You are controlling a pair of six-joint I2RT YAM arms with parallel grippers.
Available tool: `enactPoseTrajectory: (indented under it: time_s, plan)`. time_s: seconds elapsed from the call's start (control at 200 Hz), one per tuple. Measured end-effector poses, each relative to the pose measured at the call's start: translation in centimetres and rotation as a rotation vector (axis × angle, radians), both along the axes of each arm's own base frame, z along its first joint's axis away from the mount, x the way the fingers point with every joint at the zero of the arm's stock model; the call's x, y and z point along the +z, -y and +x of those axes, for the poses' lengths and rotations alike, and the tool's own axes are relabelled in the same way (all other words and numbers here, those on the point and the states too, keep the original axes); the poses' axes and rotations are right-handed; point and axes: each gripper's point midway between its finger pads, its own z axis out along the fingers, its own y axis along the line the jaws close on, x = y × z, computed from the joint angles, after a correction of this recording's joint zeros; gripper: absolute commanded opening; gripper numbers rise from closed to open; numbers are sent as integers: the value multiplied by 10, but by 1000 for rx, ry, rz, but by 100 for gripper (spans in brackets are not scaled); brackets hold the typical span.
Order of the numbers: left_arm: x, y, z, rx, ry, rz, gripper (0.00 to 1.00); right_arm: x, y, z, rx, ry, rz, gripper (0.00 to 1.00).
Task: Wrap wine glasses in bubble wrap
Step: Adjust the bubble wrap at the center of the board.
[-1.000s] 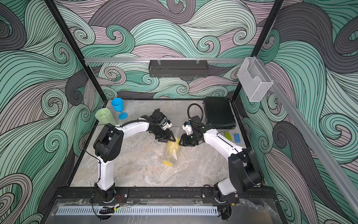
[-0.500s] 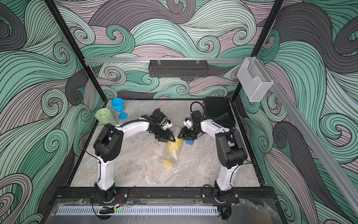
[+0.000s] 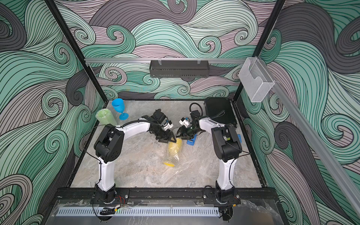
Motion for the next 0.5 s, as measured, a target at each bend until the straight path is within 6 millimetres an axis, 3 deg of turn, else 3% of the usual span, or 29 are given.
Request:
enactPoseTrajectory:
  time_s: [0.155, 0.345, 0.5]
  plan:
    - [0, 0, -2, -3, -6, 1, 63, -3, 0, -5, 2, -14, 28, 48]
    - [0, -1, -2, -4, -10, 0, 63, -2, 2, -4, -30, -49, 54, 32]
    - [0, -1, -4, -7, -17, 2, 63, 0, 0, -8, -20, -60, 79, 29]
